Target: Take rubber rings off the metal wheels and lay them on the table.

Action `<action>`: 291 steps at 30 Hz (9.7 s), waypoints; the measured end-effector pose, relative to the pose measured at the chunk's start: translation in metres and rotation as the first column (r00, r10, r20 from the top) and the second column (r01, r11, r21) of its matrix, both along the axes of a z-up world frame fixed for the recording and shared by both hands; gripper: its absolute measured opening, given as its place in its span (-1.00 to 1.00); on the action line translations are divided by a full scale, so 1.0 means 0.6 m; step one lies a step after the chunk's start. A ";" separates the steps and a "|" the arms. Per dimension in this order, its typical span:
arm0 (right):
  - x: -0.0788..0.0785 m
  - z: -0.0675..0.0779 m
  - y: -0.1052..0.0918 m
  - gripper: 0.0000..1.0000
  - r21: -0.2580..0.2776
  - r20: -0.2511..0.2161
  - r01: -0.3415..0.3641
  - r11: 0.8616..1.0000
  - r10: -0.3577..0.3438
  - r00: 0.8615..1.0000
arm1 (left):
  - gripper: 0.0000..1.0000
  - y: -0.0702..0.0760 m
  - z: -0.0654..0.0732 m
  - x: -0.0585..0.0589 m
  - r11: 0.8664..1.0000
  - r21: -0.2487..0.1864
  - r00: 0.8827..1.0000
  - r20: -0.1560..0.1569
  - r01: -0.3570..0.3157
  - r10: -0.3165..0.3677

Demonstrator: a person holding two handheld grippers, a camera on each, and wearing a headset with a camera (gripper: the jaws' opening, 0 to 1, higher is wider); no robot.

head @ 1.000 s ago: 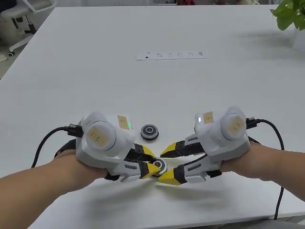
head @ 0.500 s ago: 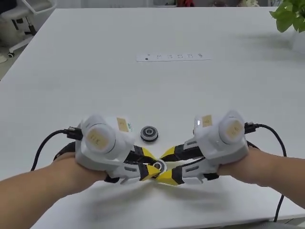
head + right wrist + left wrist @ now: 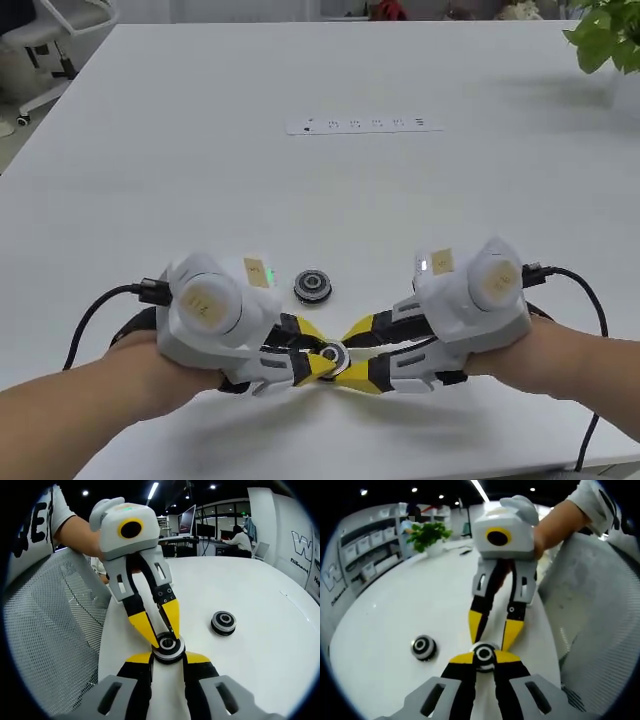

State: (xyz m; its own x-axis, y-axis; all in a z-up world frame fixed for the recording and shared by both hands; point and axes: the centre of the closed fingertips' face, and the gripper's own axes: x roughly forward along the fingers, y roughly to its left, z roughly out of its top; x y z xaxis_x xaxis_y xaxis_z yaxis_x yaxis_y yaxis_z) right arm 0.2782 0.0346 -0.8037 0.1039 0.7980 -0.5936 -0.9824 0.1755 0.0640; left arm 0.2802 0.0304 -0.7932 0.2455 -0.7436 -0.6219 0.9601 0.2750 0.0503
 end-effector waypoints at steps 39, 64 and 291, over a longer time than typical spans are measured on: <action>0.013 -0.005 -0.021 -1.00 0.037 -0.175 0.132 0.991 -0.123 0.977 | -0.74 0.002 -0.001 0.000 1.000 0.000 1.000 0.014 -0.001 0.001; 0.021 0.014 -0.018 -1.00 0.112 -0.312 0.249 0.962 -0.204 0.928 | -0.74 0.001 0.000 0.001 1.000 0.017 1.000 0.022 -0.009 0.008; 0.024 0.046 0.022 -0.51 0.145 -0.265 0.206 0.968 -0.163 0.950 | 0.42 0.112 0.087 -0.009 0.968 -0.148 0.979 -0.038 -0.203 0.199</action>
State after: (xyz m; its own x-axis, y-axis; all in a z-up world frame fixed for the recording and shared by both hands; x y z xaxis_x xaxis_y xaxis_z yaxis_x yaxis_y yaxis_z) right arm 0.2926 0.0476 -0.7760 0.1250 0.8694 -0.4780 -0.8825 0.3177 0.3469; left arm 0.2746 0.0978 -0.7407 0.3866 -0.7658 -0.5140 0.8848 0.4651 -0.0275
